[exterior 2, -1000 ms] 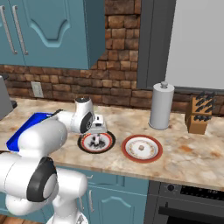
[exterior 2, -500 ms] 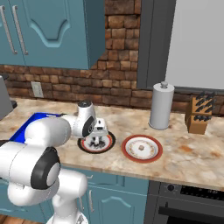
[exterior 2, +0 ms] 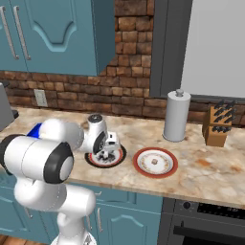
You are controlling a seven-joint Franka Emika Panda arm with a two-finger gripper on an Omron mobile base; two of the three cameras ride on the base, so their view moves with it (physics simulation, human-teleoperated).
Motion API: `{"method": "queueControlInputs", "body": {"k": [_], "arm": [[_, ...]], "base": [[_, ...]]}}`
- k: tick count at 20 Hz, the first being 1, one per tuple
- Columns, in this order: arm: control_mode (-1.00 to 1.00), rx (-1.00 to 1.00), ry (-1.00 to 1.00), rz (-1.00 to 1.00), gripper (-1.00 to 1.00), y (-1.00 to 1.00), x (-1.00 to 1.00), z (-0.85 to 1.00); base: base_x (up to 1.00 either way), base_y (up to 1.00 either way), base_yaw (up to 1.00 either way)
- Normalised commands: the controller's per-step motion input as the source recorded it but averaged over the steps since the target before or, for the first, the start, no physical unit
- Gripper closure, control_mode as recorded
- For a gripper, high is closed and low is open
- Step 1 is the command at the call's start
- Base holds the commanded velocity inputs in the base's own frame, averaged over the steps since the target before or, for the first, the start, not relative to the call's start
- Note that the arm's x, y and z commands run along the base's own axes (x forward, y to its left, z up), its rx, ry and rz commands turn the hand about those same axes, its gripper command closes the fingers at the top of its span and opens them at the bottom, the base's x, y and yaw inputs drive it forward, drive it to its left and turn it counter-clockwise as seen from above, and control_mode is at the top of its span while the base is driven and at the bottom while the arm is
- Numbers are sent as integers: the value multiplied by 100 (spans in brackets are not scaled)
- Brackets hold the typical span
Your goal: Move the dessert items from the plates to the tray.
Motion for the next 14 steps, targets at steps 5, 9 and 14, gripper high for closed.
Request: {"method": "queueControlInputs", "body": {"k": [5,9,14], "arm": [[-100,0,-5,0,-100,0,31,-15],[-100,0,-3,0,-100,0,2,-25],[-100,0,-3,0,100,-6,3,-20]], "base": [[0,0,0],[0,0,0],[0,0,0]]}}
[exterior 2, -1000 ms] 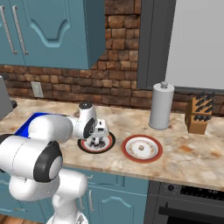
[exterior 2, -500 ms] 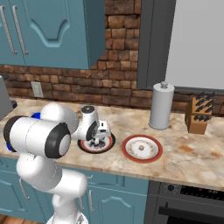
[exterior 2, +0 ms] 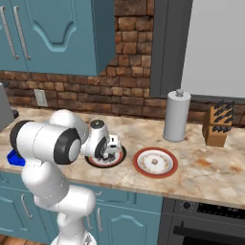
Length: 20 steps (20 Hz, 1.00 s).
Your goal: Move the dessert items from the plates to the tray.
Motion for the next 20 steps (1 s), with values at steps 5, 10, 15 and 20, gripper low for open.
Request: {"method": "queueControlInputs", "body": {"k": [5,10,15,20], "arm": [[-100,0,0,0,100,0,0,0],[-100,0,0,-2,100,11,0,35],[-100,8,0,0,100,35,-2,100],[-100,12,7,0,100,81,-8,90]], "base": [[0,0,0],[0,0,0],[0,0,0],[0,0,0]]}}
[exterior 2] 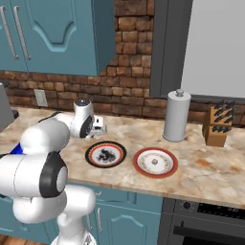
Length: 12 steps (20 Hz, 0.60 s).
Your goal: Move the dessert items from the plates to the tray.
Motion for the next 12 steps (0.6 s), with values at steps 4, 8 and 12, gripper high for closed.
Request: {"method": "queueControlInputs", "body": {"k": [4,8,12], "arm": [[-100,1,11,0,100,100,-12,49],[-100,0,11,0,100,100,-39,6],[-100,0,5,0,100,98,-38,-12]], "base": [[0,0,0],[0,0,0],[0,0,0]]}}
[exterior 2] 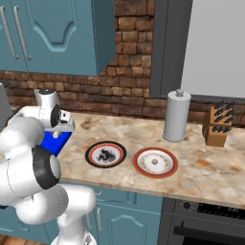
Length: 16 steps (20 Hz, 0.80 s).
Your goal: Move the dessert items from the plates to the tray.
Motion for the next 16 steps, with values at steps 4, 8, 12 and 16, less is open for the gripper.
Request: {"method": "queueControlInputs", "body": {"k": [4,8,12,16], "arm": [[-100,1,0,1,100,80,1,-26],[-100,0,1,-4,100,96,25,-12],[-100,0,0,0,100,61,11,-43],[-100,-1,-5,0,-100,18,0,-41]], "base": [[0,0,0],[0,0,0],[0,0,0],[0,0,0]]}}
